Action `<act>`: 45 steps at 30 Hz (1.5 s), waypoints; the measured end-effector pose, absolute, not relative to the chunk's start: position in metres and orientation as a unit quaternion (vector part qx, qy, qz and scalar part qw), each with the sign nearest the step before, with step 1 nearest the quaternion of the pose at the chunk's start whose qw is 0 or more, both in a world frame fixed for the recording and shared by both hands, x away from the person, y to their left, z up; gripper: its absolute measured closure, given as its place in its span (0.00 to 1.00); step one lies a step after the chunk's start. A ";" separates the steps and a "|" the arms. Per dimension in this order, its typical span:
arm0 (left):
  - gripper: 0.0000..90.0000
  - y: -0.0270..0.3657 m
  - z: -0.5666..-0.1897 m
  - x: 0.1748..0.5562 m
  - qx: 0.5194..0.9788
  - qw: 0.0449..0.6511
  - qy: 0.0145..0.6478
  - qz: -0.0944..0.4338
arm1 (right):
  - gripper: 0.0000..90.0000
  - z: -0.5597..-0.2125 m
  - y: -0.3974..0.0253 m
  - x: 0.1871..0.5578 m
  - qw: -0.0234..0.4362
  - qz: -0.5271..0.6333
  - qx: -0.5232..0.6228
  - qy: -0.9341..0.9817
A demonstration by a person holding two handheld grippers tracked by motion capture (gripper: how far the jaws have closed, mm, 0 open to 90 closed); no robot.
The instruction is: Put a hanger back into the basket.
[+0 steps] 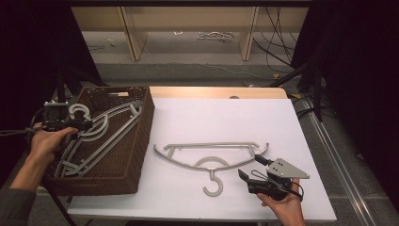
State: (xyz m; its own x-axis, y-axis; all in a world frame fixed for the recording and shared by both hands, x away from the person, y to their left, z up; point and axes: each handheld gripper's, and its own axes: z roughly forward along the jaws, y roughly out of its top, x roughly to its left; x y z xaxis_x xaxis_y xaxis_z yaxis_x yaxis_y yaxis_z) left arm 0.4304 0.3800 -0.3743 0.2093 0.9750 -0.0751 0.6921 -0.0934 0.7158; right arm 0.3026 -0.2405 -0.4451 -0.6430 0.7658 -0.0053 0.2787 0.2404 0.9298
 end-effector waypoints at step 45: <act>0.21 0.175 -0.388 0.308 0.714 0.586 0.312 0.223 | 0.25 -0.444 -0.240 0.301 0.241 0.516 0.348 0.745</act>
